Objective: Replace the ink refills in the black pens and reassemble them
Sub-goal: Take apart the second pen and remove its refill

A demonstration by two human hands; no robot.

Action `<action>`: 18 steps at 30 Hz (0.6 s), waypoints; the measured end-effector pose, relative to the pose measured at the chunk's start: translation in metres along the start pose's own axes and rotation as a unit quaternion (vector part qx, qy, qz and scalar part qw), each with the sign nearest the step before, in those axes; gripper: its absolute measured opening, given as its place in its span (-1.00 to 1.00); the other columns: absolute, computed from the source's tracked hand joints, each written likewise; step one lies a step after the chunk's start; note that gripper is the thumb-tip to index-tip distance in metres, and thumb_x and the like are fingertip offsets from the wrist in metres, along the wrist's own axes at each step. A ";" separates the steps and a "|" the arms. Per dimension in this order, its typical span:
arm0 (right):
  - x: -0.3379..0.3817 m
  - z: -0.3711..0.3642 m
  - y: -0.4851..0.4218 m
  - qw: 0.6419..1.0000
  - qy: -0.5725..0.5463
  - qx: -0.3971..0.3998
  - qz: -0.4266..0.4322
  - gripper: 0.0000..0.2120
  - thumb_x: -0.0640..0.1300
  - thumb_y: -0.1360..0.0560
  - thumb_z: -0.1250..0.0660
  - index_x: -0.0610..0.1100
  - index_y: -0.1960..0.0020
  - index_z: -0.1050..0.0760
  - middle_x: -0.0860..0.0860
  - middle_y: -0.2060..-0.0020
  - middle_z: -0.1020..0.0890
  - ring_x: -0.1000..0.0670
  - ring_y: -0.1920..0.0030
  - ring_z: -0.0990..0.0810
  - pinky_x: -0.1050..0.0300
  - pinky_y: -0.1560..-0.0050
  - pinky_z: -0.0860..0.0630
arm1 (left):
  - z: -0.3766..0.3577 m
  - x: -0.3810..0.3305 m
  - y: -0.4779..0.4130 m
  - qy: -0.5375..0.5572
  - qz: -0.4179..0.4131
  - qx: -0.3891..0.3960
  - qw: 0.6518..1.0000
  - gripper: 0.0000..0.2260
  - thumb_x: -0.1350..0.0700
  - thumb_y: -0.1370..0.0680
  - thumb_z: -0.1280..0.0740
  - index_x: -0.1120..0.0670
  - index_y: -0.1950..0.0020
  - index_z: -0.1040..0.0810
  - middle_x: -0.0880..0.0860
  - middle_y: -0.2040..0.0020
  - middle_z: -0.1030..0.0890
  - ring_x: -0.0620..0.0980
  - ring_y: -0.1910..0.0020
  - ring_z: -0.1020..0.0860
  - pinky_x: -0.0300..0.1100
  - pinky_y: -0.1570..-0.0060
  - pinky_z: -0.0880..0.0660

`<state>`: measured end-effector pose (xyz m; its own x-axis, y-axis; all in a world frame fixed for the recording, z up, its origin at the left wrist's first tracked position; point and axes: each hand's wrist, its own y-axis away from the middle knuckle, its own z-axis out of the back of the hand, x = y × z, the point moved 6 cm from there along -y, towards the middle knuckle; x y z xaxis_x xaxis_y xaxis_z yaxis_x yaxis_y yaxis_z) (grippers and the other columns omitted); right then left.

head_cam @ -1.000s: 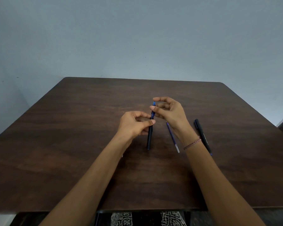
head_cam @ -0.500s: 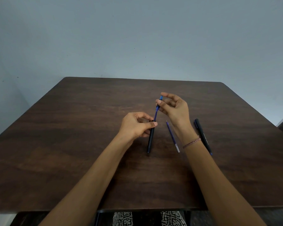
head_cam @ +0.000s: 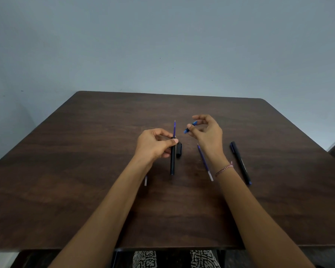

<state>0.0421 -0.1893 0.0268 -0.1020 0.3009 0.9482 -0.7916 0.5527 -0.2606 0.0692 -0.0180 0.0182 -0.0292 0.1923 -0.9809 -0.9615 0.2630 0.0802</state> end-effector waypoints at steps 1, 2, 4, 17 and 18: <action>0.001 -0.005 0.001 0.999 0.036 0.021 0.013 -0.78 -0.25 -0.42 -0.43 -0.16 -0.05 -0.53 -0.11 0.06 -0.59 0.03 0.15 -0.67 0.27 0.15 -0.61 | 0.003 0.000 -0.001 0.003 -0.001 -0.007 1.000 -0.89 0.20 -0.38 -0.50 0.05 0.22 -0.60 0.06 0.28 -0.63 -0.09 0.41 -0.58 -0.29 0.49 -0.51; 0.002 -0.011 0.003 0.996 0.072 0.042 0.025 -0.79 -0.24 -0.42 -0.43 -0.16 -0.05 -0.56 -0.11 0.07 -0.61 0.03 0.14 -0.67 0.31 0.14 -0.59 | 0.005 0.000 -0.002 0.004 0.000 -0.013 1.000 -0.90 0.20 -0.38 -0.50 0.05 0.21 -0.60 0.06 0.27 -0.63 -0.10 0.41 -0.57 -0.30 0.49 -0.50; 0.004 -0.021 0.007 0.982 0.163 0.071 0.061 -0.81 -0.20 -0.41 -0.44 -0.16 -0.03 -0.61 -0.07 0.05 -0.64 0.07 0.10 -0.63 0.38 0.07 -0.50 | 0.009 -0.001 -0.003 0.005 0.000 -0.021 1.000 -0.90 0.19 -0.39 -0.49 0.09 0.16 -0.61 0.05 0.27 -0.63 -0.10 0.40 -0.57 -0.32 0.50 -0.50; 0.010 -0.048 0.022 0.921 0.334 0.126 0.157 -0.68 -0.20 -0.41 -0.43 -0.21 -0.14 -0.57 -0.09 0.02 -0.60 0.00 0.06 -0.58 0.23 0.02 -0.47 | 0.010 -0.002 -0.002 -0.008 -0.010 -0.017 1.000 -0.87 0.19 -0.40 -0.49 0.11 0.09 -0.61 0.09 0.20 -0.64 -0.11 0.38 -0.58 -0.31 0.46 -0.52; 0.010 -0.048 0.022 0.919 0.338 0.126 0.159 -0.68 -0.19 -0.41 -0.43 -0.21 -0.15 -0.57 -0.09 0.02 -0.60 0.00 0.05 -0.57 0.22 0.01 -0.48 | 0.010 -0.002 -0.002 -0.009 -0.011 -0.015 1.000 -0.87 0.19 -0.40 -0.48 0.11 0.09 -0.61 0.09 0.20 -0.64 -0.11 0.38 -0.58 -0.32 0.47 -0.52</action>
<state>0.0530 -0.1370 0.0218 -0.0213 0.8771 0.4798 -0.9096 0.1822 -0.3734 0.0742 -0.0092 0.0219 -0.0028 0.2030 -0.9792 -0.9698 0.2384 0.0521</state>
